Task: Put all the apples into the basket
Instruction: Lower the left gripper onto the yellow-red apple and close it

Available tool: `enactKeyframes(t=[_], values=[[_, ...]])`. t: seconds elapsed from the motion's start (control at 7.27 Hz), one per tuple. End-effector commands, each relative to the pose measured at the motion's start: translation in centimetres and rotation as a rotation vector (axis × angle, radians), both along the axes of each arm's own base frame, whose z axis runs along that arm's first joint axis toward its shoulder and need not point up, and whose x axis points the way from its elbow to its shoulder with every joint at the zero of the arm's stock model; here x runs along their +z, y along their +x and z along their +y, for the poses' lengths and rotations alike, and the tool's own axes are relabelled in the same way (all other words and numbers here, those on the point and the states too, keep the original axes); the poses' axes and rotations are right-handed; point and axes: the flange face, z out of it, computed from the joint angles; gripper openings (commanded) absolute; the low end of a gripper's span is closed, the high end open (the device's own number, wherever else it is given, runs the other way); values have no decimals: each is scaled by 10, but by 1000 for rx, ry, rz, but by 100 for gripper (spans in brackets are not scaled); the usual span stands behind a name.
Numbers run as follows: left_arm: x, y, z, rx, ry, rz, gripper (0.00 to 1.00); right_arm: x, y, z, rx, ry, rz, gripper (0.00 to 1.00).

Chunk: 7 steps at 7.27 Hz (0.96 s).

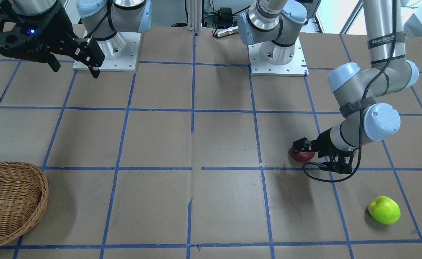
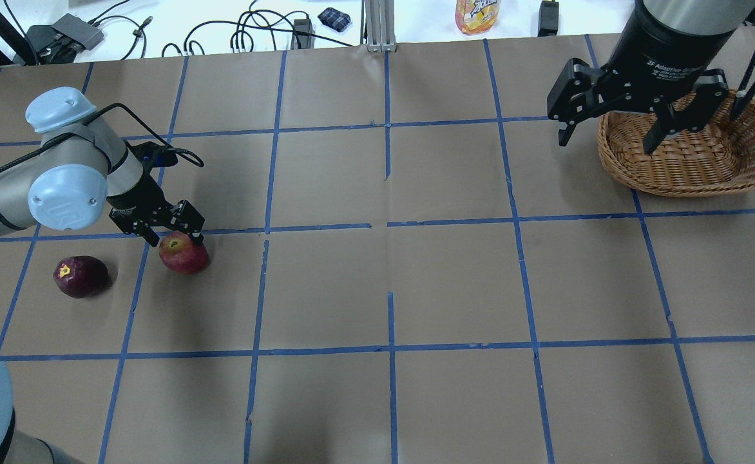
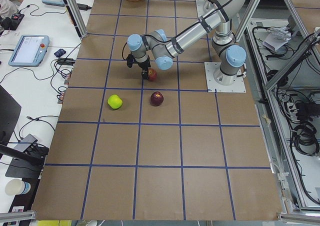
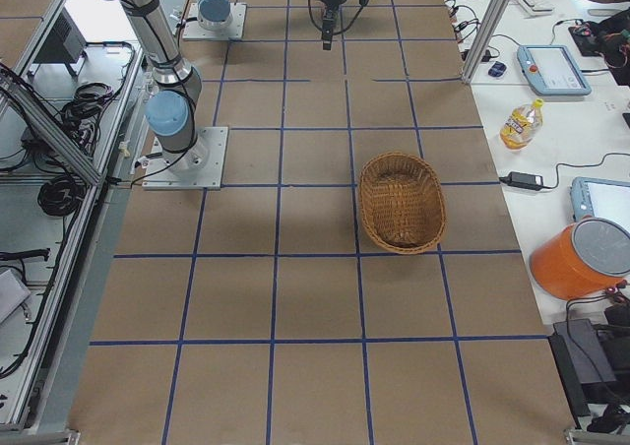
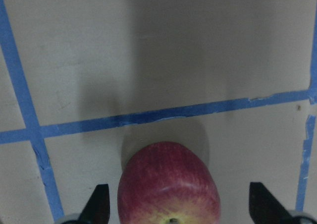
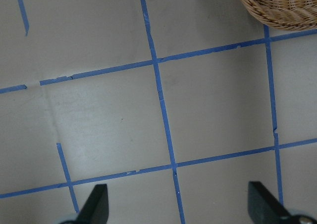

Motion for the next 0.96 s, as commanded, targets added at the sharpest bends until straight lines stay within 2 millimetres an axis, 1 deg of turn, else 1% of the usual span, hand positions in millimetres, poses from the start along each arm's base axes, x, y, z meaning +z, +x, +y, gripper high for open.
enactKeyframes(t=[0.0,0.28,0.41,0.55,0.69,0.83], values=[[-10,2,4,12,31,-28,100,0,0,0,5,-1,0,100],[-13,0,3,21,35,-25,100,0,0,0,3,-1,0,100],[-11,0,3,20,32,-27,93,0,0,0,0,-2,-1,100],[-10,-4,3,36,42,-39,54,0,-1,0,-6,-4,-1,100],[-6,-5,1,45,35,-37,42,0,-1,0,-4,-2,-1,100],[-1,-4,-2,45,25,-39,41,1,0,-1,-6,-5,-3,100]])
